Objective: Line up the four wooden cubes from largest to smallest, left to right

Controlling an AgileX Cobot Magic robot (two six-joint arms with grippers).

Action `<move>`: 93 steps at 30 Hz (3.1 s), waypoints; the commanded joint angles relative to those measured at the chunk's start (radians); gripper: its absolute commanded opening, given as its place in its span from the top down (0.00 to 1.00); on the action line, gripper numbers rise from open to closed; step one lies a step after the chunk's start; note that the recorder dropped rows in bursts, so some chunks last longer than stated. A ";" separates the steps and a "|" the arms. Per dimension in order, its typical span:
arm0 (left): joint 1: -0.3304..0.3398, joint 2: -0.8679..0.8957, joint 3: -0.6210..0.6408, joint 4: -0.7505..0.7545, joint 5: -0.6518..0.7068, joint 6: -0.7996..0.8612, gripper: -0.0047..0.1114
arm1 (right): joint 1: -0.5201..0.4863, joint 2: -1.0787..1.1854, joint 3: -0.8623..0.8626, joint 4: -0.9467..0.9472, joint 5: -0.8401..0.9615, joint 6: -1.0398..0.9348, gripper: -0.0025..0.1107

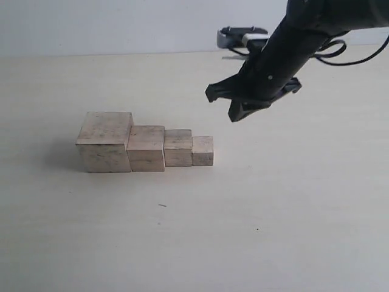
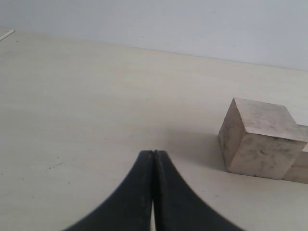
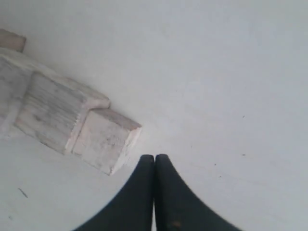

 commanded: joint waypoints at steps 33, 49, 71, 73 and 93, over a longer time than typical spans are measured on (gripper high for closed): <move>-0.007 -0.006 0.001 0.001 -0.005 0.004 0.96 | -0.001 -1.045 0.364 -0.011 -0.278 0.008 0.98; -0.007 -0.006 0.001 0.001 -0.005 0.004 0.96 | -0.511 -1.495 0.780 -0.142 -0.394 0.045 0.98; -0.007 -0.006 0.001 0.001 -0.005 0.004 0.96 | -0.594 -1.910 1.330 -0.142 -0.555 0.063 0.98; -0.007 -0.006 0.001 0.001 -0.005 0.004 0.96 | -0.594 -1.910 1.330 -0.142 -0.555 0.060 0.98; -0.007 -0.006 0.001 0.001 -0.005 0.004 0.96 | -0.570 -1.910 1.330 -0.210 -0.481 0.111 0.98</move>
